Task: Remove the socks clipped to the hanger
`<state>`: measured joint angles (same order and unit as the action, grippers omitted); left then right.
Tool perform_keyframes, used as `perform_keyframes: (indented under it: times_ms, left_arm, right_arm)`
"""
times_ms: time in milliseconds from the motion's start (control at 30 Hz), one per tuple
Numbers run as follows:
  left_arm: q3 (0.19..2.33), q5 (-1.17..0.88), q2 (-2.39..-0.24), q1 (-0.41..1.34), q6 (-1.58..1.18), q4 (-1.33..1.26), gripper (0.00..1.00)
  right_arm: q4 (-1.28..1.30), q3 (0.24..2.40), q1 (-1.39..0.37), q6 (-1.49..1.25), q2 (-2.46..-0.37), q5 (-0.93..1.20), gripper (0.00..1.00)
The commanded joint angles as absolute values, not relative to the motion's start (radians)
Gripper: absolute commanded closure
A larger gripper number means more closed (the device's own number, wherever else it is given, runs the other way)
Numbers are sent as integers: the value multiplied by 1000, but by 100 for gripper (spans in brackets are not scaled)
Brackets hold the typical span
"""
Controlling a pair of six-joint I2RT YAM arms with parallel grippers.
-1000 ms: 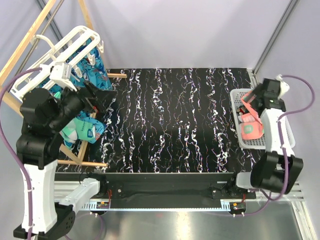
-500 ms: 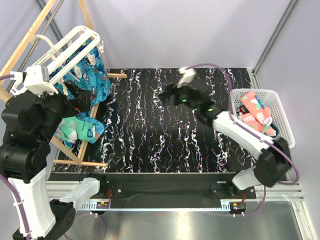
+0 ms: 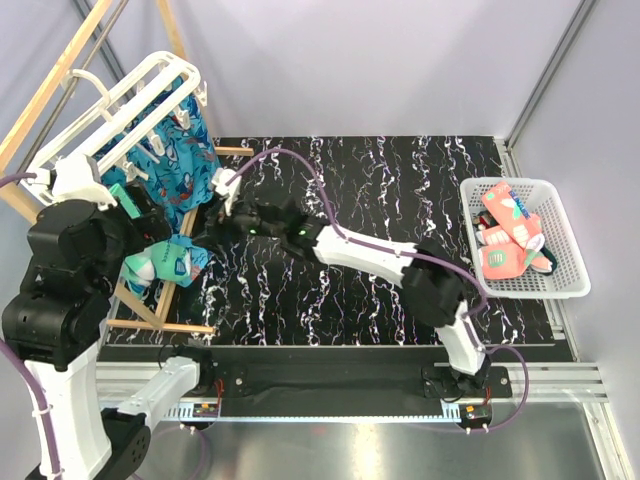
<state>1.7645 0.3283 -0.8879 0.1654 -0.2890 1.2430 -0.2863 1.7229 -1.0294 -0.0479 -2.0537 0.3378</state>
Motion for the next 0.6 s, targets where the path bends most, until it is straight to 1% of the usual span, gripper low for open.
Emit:
perform_keyframes:
  times_ms: [0, 33, 233, 300, 400, 500, 567]
  left_arm:
    - [1770, 384, -835, 167, -311, 1183, 10]
    - [1764, 377, -828, 167, -317, 1174, 10]
    - [1763, 339, -821, 167, -354, 1152, 10]
    - [1743, 283, -813, 167, -362, 1129, 10]
    - [1709, 216, -796, 167, -374, 1092, 10]
    - [1710, 233, -798, 166, -368, 1097, 10]
    - [1709, 248, -793, 167, -361, 1098, 10]
  right_arm:
    - [-367, 1867, -1058, 43, -2150, 406, 17]
    - [-364, 1925, -1063, 48, -2199, 411, 18]
    - [-383, 2103, -1092, 58, -2344, 454, 20]
    - [-393, 2134, -1103, 58, -2373, 460, 21]
    - [-376, 2235, -1123, 54, -2449, 456, 20]
    - [-328, 2282, -1138, 55, -2485, 453, 21]
    - [-339, 2275, -1158, 61, -2494, 436, 24]
